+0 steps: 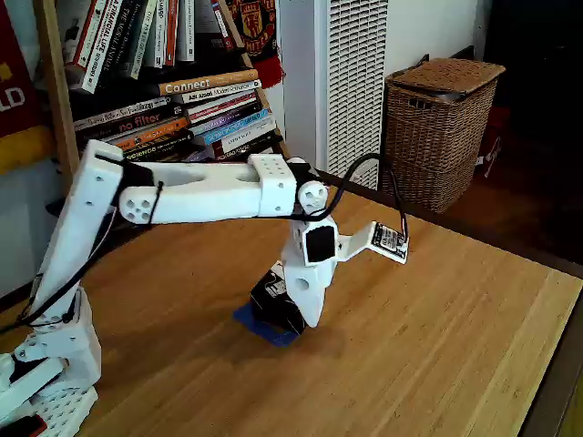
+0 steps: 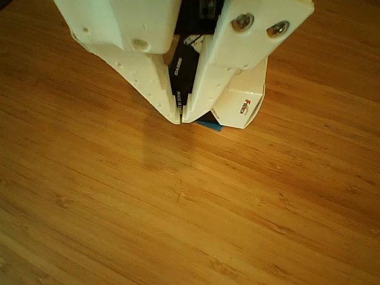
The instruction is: Push the box on top of the target
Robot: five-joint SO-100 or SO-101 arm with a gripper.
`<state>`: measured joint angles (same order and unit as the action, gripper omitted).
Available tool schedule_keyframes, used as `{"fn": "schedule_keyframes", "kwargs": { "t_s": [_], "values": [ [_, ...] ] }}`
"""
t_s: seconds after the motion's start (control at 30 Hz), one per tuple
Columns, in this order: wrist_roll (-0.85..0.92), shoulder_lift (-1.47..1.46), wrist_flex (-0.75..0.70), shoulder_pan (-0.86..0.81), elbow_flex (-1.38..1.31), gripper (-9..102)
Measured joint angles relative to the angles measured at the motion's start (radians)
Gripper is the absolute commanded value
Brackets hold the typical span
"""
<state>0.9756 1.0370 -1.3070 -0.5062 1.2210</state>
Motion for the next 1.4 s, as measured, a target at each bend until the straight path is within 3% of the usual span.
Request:
{"fn": "schedule_keyframes", "kwargs": {
  "t_s": [1.4],
  "values": [
    [0.032,0.074,-0.028,-0.035,0.087,1]
  ]
}}
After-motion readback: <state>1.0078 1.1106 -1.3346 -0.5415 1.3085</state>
